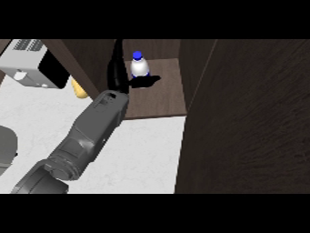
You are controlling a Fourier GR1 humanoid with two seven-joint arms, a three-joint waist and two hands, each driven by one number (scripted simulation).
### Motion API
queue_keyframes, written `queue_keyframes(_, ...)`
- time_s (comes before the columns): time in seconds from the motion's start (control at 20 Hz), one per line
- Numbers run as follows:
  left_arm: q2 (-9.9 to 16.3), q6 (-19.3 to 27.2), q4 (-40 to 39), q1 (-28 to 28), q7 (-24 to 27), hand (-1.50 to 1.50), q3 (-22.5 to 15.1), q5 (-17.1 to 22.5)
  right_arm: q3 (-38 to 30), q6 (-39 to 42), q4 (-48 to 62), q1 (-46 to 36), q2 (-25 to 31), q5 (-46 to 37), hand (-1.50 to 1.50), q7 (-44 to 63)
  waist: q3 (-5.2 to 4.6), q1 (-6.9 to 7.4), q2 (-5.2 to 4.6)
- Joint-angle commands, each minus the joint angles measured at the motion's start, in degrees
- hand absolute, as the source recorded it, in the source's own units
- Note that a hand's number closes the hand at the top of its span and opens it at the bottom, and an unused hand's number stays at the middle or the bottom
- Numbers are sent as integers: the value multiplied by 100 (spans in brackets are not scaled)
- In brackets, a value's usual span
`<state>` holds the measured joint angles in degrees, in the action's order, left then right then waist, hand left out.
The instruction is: Pick up the bottled water, place it into the cabinet and close the cabinet
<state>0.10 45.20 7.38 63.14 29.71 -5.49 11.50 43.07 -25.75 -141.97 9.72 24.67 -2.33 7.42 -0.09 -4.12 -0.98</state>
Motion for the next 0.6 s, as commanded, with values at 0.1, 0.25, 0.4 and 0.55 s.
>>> queue_keyframes(0.1, -10, -1005, 728, -489, 999, 150, 350, 432, 94, -14, -633, 79, 130, -167, -150, 337, -14, 43, 24)
queue_keyframes(0.25, -10, -1573, 869, -451, 1174, 150, 412, 614, 213, -13, -238, 145, 88, -253, -150, 47, -3, 92, 41)
queue_keyframes(0.4, -10, -1847, 1096, -550, 1208, 150, 246, 901, 146, -14, -400, 186, 168, -219, -150, 131, 2, 123, 72)
queue_keyframes(0.55, -11, -2503, 1178, -685, 1367, 150, 375, 1019, 385, -232, -501, 258, 69, -460, -150, 224, -3, 180, 84)
